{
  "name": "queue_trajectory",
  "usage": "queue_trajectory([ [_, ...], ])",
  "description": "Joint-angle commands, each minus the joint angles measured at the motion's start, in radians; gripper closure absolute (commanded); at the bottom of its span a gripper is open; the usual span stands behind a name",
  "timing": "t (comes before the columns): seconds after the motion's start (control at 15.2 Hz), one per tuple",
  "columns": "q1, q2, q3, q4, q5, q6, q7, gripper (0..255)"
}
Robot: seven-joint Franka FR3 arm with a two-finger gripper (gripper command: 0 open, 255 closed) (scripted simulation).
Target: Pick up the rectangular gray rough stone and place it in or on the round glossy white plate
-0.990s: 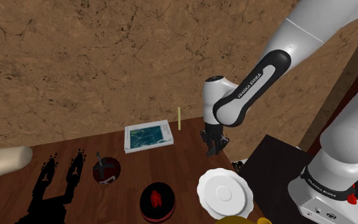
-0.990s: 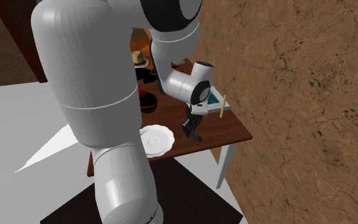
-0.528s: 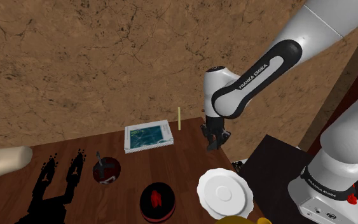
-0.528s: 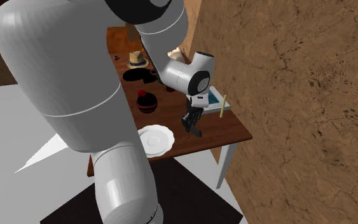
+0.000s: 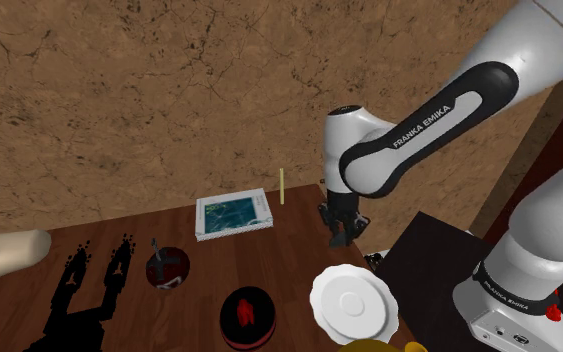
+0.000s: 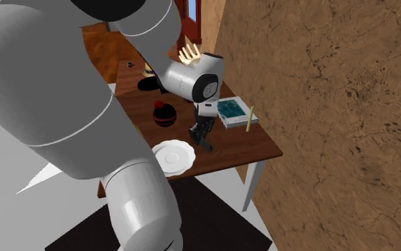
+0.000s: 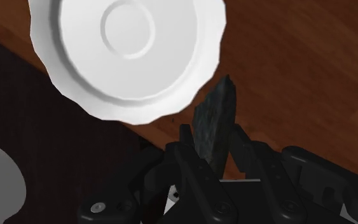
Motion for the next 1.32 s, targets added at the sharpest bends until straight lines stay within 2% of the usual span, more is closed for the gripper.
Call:
queue_trajectory([
  [0.0,0.047,-0.048,0.019,-0.034,0.059,-0.007,0.014,255],
  [0.53,0.247,-0.159,0.129,-0.104,0.252,-0.018,0.152,255],
  [0.92,0.202,-0.032,0.186,-0.121,0.221,0.122,0.174,255],
  [1.25,0.145,0.096,0.233,-0.131,0.138,0.249,0.227,255],
])
